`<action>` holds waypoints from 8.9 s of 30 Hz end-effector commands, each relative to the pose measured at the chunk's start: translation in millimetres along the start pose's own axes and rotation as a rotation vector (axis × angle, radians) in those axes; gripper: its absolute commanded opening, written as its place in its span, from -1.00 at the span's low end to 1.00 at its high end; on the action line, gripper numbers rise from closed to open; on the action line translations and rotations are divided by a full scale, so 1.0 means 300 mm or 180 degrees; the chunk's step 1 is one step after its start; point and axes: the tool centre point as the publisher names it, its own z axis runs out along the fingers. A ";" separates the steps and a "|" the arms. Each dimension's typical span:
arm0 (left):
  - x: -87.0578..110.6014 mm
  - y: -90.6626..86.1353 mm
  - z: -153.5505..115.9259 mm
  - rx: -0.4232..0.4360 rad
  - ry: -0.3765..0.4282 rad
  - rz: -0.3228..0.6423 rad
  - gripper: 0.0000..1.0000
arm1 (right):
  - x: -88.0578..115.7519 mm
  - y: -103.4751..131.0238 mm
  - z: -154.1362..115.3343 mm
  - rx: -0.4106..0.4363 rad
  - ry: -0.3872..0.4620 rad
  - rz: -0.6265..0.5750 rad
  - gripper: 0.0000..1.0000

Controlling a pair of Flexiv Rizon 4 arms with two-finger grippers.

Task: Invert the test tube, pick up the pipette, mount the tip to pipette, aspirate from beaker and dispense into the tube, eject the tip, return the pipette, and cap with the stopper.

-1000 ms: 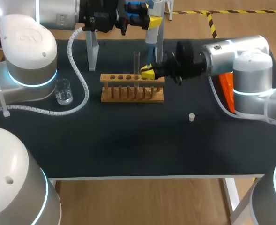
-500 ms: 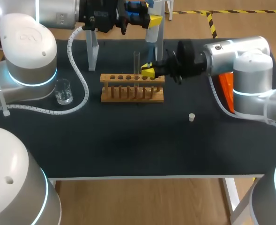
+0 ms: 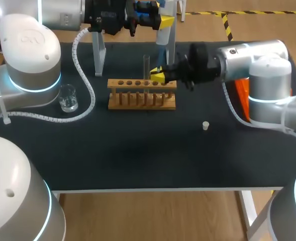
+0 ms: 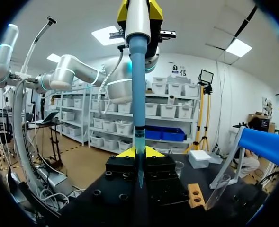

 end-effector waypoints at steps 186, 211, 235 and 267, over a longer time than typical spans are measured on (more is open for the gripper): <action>-0.432 0.524 -0.820 0.0028 -0.1075 -0.0272 -1.00 | 0.246 -0.133 -0.249 0.0589 0.0037 0.0144 1.00; -0.432 0.524 -0.820 0.0028 -0.1075 -0.0272 -1.00 | 0.340 -0.095 0.123 0.1299 -0.0587 0.0398 1.00; -0.432 0.524 -0.820 0.0028 -0.1075 -0.0272 -1.00 | 0.198 -0.291 0.269 0.1613 -0.1154 0.0506 1.00; -0.432 0.524 -0.820 0.0028 -0.1075 -0.0272 -1.00 | 0.137 -0.308 0.299 0.1657 -0.1259 0.0505 1.00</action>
